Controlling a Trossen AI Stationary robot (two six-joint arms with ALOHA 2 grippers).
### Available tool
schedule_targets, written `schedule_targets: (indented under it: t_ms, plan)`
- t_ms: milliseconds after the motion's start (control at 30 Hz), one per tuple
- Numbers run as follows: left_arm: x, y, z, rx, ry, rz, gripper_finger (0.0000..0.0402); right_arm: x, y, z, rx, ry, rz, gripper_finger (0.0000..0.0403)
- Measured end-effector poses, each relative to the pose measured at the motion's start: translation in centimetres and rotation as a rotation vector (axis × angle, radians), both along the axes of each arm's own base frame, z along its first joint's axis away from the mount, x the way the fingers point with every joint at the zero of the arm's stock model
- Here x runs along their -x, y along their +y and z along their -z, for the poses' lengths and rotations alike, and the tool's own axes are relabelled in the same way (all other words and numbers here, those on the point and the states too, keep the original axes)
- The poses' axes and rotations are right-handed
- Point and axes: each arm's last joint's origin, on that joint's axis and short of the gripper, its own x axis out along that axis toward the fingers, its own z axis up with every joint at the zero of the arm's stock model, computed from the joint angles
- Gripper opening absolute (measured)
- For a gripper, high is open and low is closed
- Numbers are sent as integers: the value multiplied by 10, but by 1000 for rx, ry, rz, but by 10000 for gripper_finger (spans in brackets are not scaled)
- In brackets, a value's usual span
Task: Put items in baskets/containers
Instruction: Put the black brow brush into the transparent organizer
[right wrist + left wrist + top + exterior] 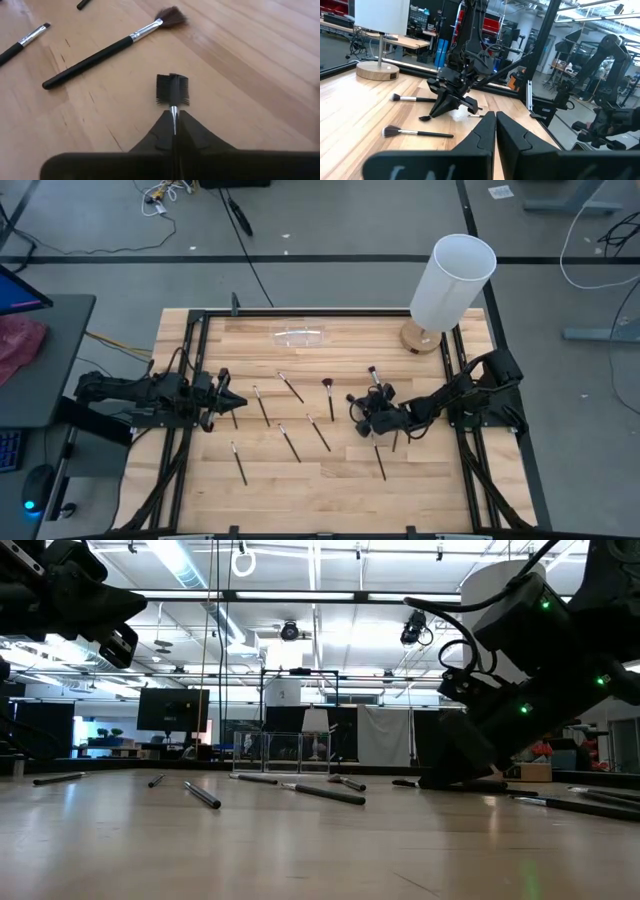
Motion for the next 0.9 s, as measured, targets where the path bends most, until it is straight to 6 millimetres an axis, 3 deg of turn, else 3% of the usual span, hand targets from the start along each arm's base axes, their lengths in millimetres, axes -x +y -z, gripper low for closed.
schedule_targets:
  t_ms: [567, 900]
  plan:
    - [0, 0, 0, 0, 0, 0, 16, -22, -8, -16, -69, -201, -199, 5]
    - [0, 0, 0, 0, 0, 0, 16, -26, -10, -21, -33, -240, -227, 4]
